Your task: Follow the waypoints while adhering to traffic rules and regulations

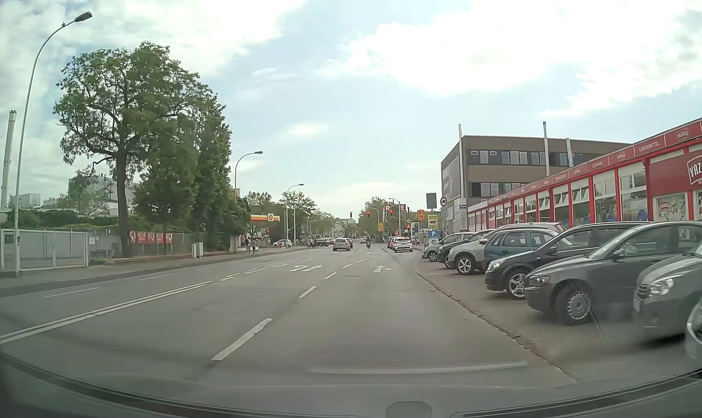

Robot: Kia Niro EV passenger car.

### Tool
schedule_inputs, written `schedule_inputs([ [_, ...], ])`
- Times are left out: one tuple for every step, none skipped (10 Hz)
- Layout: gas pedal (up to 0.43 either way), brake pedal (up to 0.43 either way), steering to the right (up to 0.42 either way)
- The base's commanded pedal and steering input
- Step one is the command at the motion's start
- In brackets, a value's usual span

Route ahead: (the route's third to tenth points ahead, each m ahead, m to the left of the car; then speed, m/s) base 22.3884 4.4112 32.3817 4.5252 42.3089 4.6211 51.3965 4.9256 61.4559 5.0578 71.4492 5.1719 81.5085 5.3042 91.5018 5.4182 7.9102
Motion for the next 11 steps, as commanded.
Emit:
schedule_inputs([
  [0.000,0.018,0.001],
  [0.000,0.018,0.001],
  [0.000,0.018,0.000],
  [0.000,0.018,0.001],
  [0.000,0.018,0.001],
  [0.000,0.018,0.001],
  [0.000,0.018,0.001],
  [0.000,0.018,0.001],
  [0.000,0.018,0.001],
  [0.000,0.018,0.001],
  [0.000,0.024,0.002],
])
